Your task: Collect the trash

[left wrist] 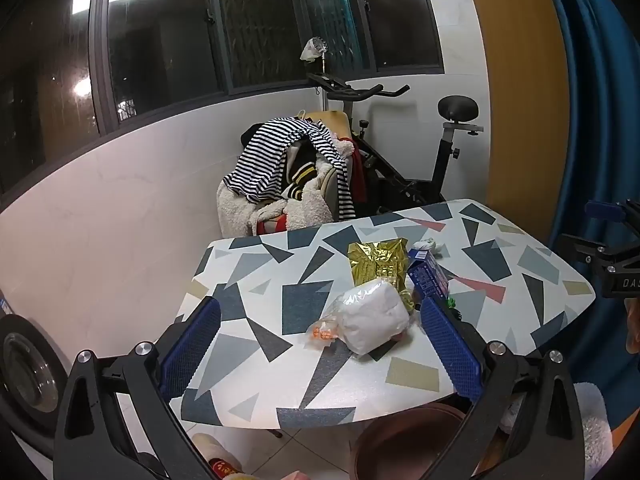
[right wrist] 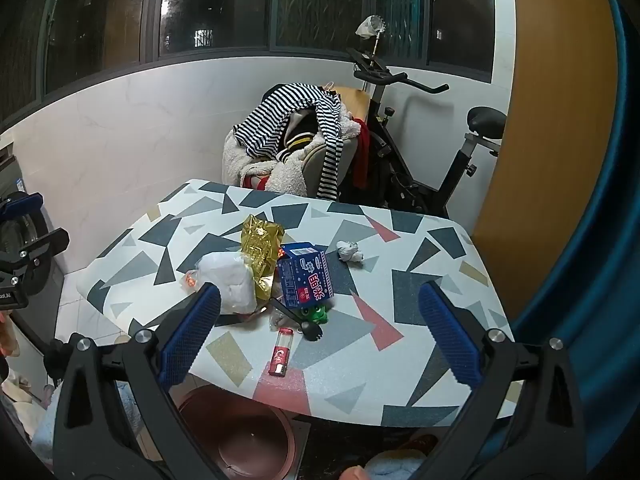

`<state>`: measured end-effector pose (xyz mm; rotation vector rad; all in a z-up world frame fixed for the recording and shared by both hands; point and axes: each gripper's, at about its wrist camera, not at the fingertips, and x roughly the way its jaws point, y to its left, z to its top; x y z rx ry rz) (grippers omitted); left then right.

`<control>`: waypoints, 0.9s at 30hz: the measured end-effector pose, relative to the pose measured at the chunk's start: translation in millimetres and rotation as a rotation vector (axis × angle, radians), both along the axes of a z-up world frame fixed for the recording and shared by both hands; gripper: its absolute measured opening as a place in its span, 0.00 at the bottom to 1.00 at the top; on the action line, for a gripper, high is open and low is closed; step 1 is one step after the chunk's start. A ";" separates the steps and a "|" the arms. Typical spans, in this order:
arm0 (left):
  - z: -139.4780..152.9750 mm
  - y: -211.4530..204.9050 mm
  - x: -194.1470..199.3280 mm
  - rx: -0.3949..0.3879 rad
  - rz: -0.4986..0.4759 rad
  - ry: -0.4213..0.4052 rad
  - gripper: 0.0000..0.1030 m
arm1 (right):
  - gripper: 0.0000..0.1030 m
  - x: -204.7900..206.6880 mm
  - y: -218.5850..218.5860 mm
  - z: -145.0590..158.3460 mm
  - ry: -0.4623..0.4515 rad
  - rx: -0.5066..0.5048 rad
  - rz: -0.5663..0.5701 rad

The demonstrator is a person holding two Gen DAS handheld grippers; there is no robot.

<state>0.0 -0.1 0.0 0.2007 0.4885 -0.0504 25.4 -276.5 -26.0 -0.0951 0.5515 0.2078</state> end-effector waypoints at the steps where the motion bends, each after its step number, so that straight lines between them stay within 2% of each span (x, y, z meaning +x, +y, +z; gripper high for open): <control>1: 0.2 0.7 0.0 -0.013 0.000 0.001 0.95 | 0.95 0.1 0.0 0.0 0.000 0.000 -0.001; 27: 0.3 0.2 -0.2 -0.007 0.000 0.001 0.95 | 0.95 -0.6 0.3 0.8 -0.004 -0.001 0.000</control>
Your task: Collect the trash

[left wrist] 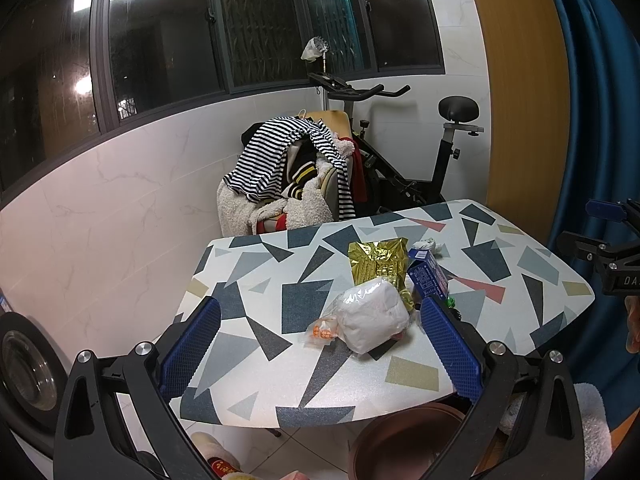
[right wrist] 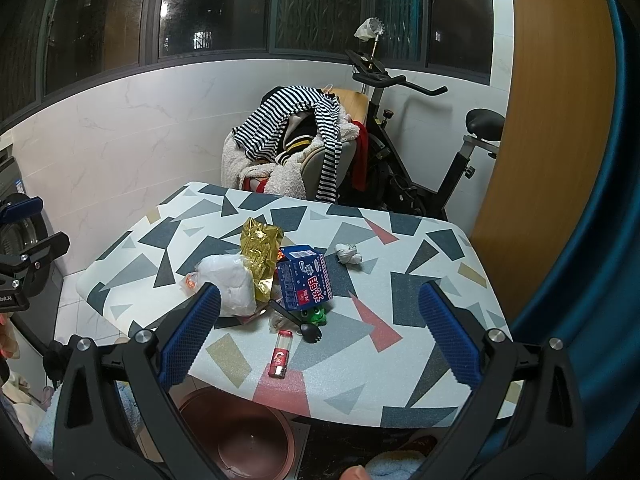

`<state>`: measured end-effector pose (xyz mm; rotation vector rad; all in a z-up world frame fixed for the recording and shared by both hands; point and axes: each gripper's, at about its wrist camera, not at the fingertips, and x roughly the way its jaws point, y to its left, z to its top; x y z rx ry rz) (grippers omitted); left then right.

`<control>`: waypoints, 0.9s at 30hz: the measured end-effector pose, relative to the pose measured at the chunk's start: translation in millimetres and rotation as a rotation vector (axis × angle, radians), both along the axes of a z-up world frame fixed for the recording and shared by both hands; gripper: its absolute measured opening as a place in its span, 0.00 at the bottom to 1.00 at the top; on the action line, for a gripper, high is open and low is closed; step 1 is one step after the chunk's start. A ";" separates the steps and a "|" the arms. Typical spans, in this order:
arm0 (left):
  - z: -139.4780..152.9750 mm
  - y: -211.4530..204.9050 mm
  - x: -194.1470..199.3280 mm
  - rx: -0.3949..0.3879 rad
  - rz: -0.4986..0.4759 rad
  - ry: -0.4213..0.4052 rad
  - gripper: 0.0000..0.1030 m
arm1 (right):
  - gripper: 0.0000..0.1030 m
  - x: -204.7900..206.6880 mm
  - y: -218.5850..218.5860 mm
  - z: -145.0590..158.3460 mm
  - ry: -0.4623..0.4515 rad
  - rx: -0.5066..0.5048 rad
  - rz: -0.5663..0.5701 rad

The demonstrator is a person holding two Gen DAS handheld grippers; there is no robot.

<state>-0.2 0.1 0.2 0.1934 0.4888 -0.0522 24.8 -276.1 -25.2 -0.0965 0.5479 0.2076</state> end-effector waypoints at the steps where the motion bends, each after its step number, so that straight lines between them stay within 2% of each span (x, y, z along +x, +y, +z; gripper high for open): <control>1: 0.0 0.1 0.0 0.000 0.001 0.000 0.95 | 0.95 0.0 0.0 0.1 0.001 0.000 0.000; 27: -0.9 0.3 -1.1 -0.004 -0.002 -0.001 0.95 | 0.95 -0.7 -2.0 1.3 -0.003 -0.001 -0.002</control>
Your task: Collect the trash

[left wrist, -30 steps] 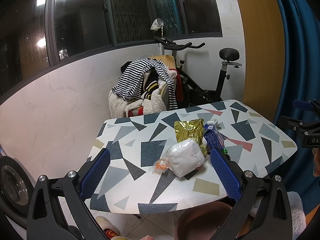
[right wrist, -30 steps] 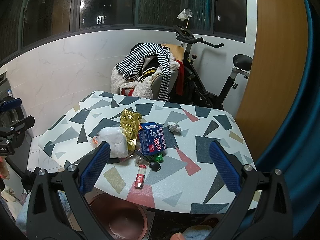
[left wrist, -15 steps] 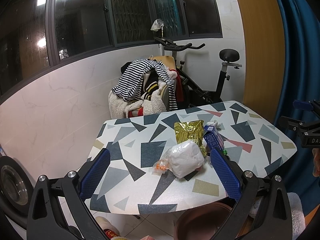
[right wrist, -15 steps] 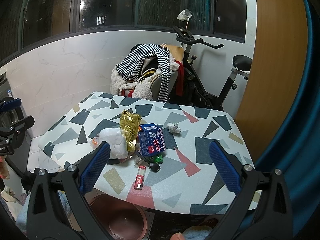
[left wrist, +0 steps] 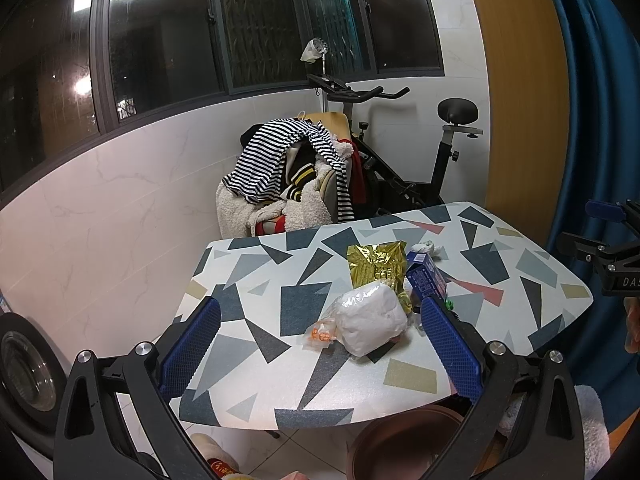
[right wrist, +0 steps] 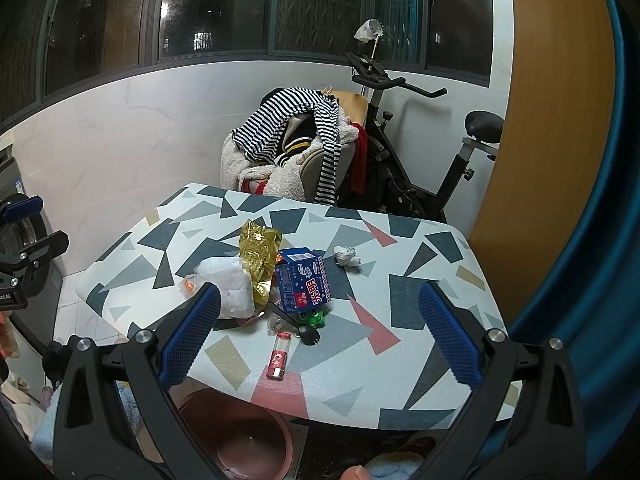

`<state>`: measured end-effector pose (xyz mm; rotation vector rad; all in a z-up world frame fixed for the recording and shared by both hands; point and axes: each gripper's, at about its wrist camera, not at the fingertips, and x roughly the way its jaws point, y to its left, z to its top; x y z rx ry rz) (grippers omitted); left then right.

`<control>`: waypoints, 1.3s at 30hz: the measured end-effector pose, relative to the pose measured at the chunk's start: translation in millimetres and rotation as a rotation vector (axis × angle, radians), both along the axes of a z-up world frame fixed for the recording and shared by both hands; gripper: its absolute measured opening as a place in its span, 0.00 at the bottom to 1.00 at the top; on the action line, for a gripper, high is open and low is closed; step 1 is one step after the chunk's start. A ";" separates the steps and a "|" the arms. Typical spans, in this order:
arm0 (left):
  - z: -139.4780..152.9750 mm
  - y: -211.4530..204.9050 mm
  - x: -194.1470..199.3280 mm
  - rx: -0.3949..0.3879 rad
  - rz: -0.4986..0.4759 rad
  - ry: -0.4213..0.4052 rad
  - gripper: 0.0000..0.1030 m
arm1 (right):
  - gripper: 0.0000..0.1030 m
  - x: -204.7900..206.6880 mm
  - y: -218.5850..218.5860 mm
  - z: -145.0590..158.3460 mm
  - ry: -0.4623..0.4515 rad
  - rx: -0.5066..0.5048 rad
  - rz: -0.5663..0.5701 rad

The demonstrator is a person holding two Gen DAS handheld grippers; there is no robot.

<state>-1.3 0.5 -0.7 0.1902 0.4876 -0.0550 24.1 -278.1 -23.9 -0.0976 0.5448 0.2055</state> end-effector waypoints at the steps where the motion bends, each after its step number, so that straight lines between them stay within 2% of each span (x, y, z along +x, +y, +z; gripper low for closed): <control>1: 0.1 0.1 0.0 -0.001 0.000 0.000 0.95 | 0.95 -0.1 0.0 -0.1 0.000 0.000 0.000; 13: 8.8 -5.2 0.0 -0.025 -0.019 0.005 0.95 | 0.95 -3.8 2.6 -3.8 -0.002 0.000 0.001; 19: -1.9 -7.5 8.2 -0.094 -0.056 0.053 0.95 | 0.95 4.6 -3.6 -2.6 0.013 0.027 0.009; 22: -10.9 -4.8 13.7 -0.089 -0.055 0.081 0.95 | 0.95 7.2 0.3 -6.6 0.021 0.023 0.002; 30: -31.7 4.5 19.6 -0.047 -0.042 0.040 0.95 | 0.95 11.9 0.8 -41.6 0.054 0.027 -0.014; 35: -50.0 14.9 31.6 -0.062 -0.062 0.049 0.95 | 0.95 23.6 0.8 -69.5 0.112 0.041 -0.003; 37: -58.1 17.6 37.7 -0.055 -0.063 0.071 0.95 | 0.95 30.1 0.2 -80.8 0.143 0.061 0.002; 39: -68.0 20.2 44.6 -0.049 -0.057 0.100 0.95 | 0.95 39.1 2.0 -93.8 0.167 0.039 -0.012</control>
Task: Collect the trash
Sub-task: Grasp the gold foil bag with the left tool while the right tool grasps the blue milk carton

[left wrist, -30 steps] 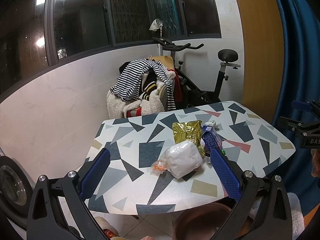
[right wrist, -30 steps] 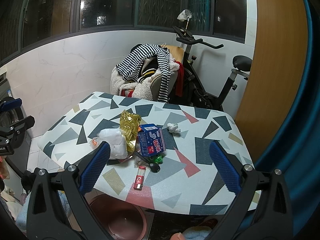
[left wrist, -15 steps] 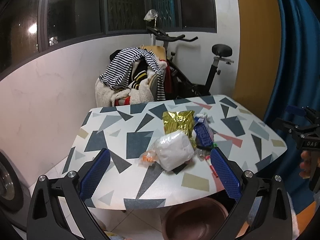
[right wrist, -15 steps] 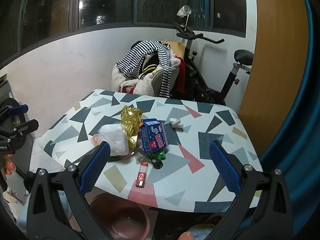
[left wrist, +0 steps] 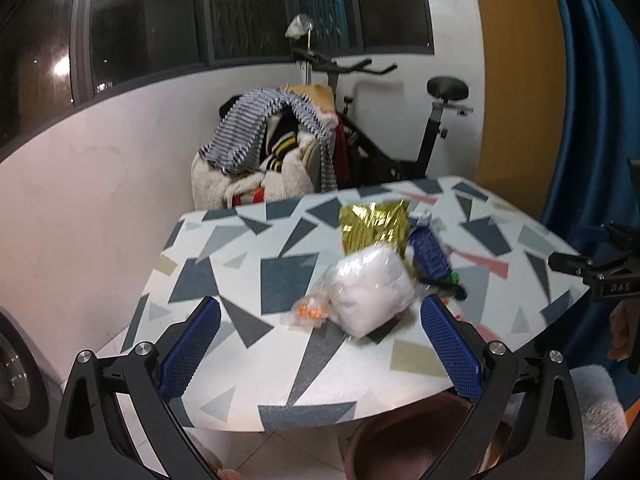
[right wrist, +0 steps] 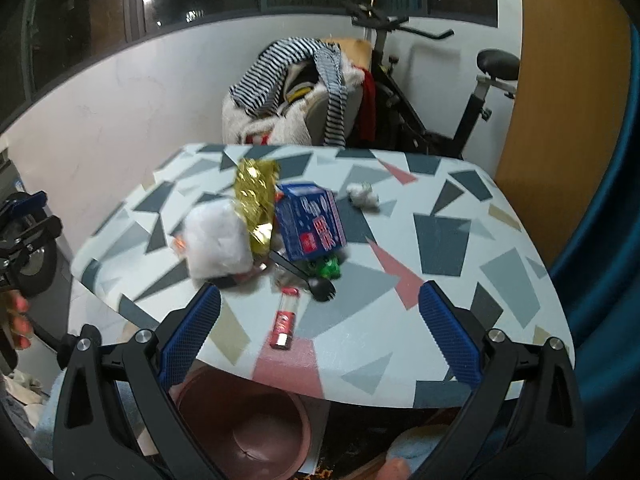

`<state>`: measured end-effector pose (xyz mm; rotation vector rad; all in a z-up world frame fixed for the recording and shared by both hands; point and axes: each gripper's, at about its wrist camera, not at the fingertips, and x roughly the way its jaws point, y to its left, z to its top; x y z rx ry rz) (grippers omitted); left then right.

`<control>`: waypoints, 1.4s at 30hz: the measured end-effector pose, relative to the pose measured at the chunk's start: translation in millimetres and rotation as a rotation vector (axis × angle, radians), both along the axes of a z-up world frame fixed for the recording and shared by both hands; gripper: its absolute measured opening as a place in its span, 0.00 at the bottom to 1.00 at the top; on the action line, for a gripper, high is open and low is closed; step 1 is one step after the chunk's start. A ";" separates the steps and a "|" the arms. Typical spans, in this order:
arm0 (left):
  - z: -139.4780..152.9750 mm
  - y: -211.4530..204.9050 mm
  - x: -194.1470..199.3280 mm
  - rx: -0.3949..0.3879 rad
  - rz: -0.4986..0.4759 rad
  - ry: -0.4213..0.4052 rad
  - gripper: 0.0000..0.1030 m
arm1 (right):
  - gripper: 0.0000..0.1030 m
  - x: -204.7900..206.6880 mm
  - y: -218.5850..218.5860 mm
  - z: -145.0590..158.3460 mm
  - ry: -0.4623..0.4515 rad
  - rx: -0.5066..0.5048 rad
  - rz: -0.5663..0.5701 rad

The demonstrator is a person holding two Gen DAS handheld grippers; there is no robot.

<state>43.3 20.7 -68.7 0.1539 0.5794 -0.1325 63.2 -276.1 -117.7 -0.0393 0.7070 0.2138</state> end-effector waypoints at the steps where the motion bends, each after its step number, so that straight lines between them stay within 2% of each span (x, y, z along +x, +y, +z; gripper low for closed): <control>1: -5.6 1.8 4.6 -0.007 -0.001 0.022 0.95 | 0.95 4.5 1.6 -5.9 0.008 -0.023 -0.008; 4: -20.2 5.2 17.1 -0.013 0.020 0.064 0.95 | 0.95 14.3 3.4 -17.2 0.027 -0.039 -0.012; 14: -49.6 16.4 49.5 -0.036 0.086 0.078 0.95 | 0.95 62.7 -1.0 -48.6 0.082 -0.074 -0.047; 19: -61.3 30.1 62.3 -0.113 0.102 0.093 0.95 | 0.94 89.9 -6.0 -63.7 0.103 -0.031 -0.040; 22: -68.0 32.9 67.1 -0.137 0.104 0.110 0.95 | 0.94 104.9 3.4 -68.5 0.094 -0.002 0.011; 27: -74.0 33.2 76.0 -0.188 0.081 0.139 0.95 | 0.94 137.9 31.1 -71.7 0.014 0.024 0.158; 31: -73.0 29.6 80.8 -0.169 0.062 0.135 0.95 | 0.95 170.3 37.6 -73.7 -0.012 0.044 0.217; 34: -72.6 27.9 86.2 -0.167 0.058 0.135 0.95 | 0.95 195.7 37.3 -81.7 0.029 0.089 0.251; 38: -73.4 27.4 95.2 -0.204 0.054 0.147 0.95 | 0.95 217.8 39.9 -104.5 0.155 0.151 0.300; 40: -74.2 24.8 100.5 -0.228 0.045 0.157 0.95 | 0.84 216.0 38.6 -108.4 0.168 0.189 0.311; 42: -75.1 22.1 106.7 -0.262 0.034 0.172 0.95 | 0.82 208.8 32.4 -104.7 0.148 0.228 0.305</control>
